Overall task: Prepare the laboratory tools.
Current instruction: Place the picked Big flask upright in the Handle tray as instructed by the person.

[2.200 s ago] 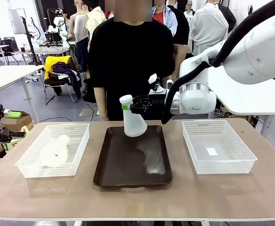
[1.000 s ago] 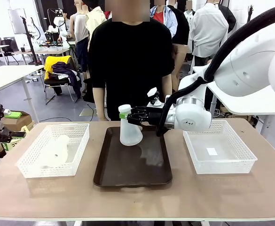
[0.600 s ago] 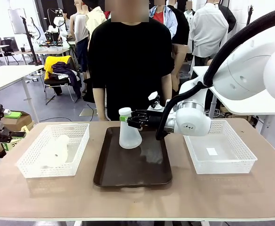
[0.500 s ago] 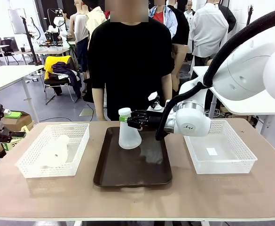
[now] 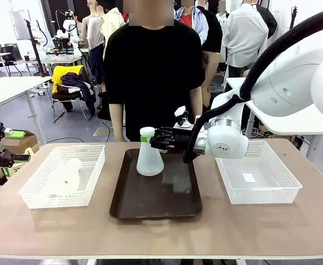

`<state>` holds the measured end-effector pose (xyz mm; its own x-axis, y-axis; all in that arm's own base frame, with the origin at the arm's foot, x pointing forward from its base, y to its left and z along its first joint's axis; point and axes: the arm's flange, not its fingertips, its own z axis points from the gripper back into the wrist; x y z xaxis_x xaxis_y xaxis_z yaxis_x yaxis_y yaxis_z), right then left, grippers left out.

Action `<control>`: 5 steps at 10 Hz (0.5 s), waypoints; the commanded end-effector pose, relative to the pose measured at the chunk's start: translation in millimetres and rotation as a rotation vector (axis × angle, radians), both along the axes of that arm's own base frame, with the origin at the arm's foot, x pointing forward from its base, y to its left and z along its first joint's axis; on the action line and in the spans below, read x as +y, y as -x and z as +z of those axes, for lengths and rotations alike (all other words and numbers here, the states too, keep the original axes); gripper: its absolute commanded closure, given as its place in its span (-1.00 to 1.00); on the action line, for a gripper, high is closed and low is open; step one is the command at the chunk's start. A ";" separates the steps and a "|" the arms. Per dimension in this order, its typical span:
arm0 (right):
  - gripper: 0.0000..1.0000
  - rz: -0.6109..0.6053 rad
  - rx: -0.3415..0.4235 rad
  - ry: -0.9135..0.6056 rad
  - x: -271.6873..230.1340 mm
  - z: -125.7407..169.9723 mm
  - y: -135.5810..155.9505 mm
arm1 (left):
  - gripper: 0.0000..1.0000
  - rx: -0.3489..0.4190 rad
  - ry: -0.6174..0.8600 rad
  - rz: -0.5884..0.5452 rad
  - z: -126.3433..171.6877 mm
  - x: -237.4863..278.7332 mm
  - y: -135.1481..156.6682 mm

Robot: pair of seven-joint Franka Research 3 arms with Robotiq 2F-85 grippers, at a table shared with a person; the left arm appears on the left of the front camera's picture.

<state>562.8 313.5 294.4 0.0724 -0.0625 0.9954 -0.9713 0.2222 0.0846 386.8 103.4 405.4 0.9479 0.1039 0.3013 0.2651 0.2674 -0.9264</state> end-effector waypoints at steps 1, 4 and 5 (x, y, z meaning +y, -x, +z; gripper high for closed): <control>-1.00 -0.007 -0.007 0.013 -4.0 4.1 9.7 | -1.00 -0.007 0.004 0.003 2.2 0.4 1.1; -1.00 0.026 0.020 0.061 -7.5 10.4 13.1 | -1.00 -0.007 0.004 0.003 2.2 0.4 1.1; -1.00 0.049 0.028 0.081 -6.7 13.8 13.2 | -1.00 -0.007 0.004 0.003 2.2 0.4 1.1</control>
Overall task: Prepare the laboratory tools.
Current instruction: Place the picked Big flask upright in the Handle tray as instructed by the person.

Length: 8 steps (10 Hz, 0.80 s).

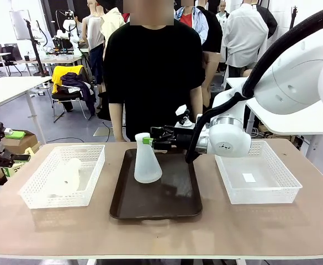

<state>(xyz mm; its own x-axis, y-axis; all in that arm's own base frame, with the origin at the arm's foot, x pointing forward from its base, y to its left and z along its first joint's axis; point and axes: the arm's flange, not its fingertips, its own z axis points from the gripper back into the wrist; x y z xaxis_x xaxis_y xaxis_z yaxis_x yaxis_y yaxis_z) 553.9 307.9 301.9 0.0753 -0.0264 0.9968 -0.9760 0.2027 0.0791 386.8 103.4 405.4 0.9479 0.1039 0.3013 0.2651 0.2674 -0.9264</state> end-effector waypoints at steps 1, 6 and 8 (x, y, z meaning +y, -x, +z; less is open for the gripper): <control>-1.00 0.048 0.029 0.082 0.2 11.1 5.5 | -1.00 -0.007 0.004 0.003 2.2 0.4 1.1; -1.00 0.137 0.090 0.165 -9.1 15.9 10.8 | -1.00 -0.007 0.004 0.003 2.2 0.4 1.1; -1.00 0.153 0.098 0.179 -16.1 20.0 9.7 | -1.00 -0.007 0.004 0.003 2.2 0.4 1.1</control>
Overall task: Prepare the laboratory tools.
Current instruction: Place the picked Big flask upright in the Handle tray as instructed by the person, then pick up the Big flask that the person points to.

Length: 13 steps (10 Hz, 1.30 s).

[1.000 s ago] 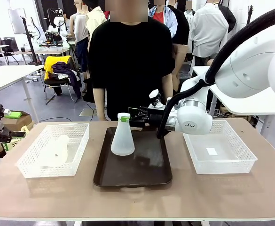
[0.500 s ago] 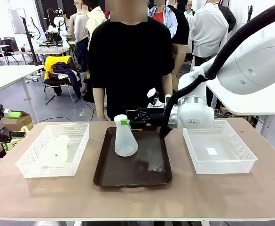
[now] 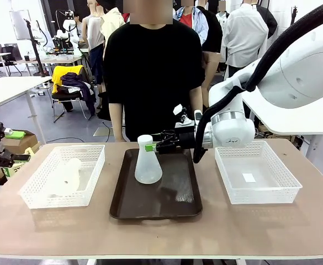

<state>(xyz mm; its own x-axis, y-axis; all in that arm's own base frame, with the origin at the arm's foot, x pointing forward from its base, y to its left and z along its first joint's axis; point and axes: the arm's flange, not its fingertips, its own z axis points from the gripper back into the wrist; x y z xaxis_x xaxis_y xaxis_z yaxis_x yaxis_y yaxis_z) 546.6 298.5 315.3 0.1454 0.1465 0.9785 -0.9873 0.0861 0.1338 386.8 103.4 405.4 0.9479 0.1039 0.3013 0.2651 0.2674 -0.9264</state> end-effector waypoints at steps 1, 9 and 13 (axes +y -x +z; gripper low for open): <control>-1.00 0.011 0.013 0.019 -5.9 11.0 0.5 | -1.00 -0.007 0.004 0.003 2.2 0.4 1.1; -1.00 0.002 -0.001 0.006 -2.8 3.4 -1.1 | -1.00 -0.007 0.004 0.003 2.2 0.4 1.1; -1.00 0.029 0.025 0.144 -22.9 29.1 0.3 | -1.00 -0.007 0.004 0.003 2.2 0.4 1.1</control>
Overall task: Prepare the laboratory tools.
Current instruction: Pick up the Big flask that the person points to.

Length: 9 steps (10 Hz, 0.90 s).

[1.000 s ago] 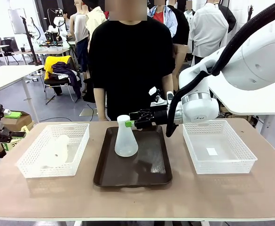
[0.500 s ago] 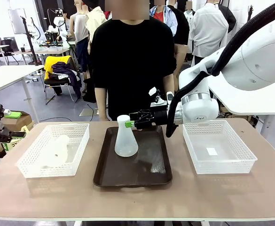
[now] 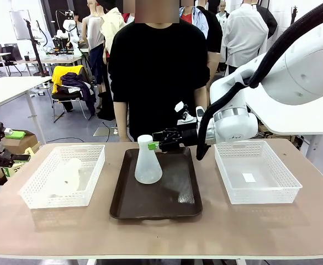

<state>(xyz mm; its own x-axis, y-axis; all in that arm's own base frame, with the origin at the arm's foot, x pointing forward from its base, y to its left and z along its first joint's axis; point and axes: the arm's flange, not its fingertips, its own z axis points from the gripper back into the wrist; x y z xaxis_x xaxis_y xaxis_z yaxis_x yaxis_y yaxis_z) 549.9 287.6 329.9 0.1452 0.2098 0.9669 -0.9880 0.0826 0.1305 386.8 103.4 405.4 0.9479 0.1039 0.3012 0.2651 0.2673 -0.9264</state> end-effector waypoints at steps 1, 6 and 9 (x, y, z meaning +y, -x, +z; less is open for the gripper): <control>-1.00 -0.015 0.029 0.133 -25.9 24.9 5.3 | -1.00 -0.007 0.004 0.003 2.2 0.4 1.1; -1.00 -0.403 0.093 0.266 -125.9 93.0 58.3 | -1.00 -0.007 0.004 0.003 2.2 0.4 1.1; -1.00 -0.624 0.106 0.248 -181.4 105.3 95.4 | -1.00 -0.007 0.004 0.003 2.2 0.4 1.1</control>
<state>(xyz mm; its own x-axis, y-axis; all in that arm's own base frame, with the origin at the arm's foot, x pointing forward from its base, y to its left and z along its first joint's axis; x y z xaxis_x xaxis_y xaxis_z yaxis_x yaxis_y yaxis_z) 467.0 106.4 435.0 0.3899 0.3136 0.8658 -0.7619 0.6379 0.1120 386.9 103.6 405.4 0.9478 0.1042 0.3013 0.2650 0.2676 -0.9264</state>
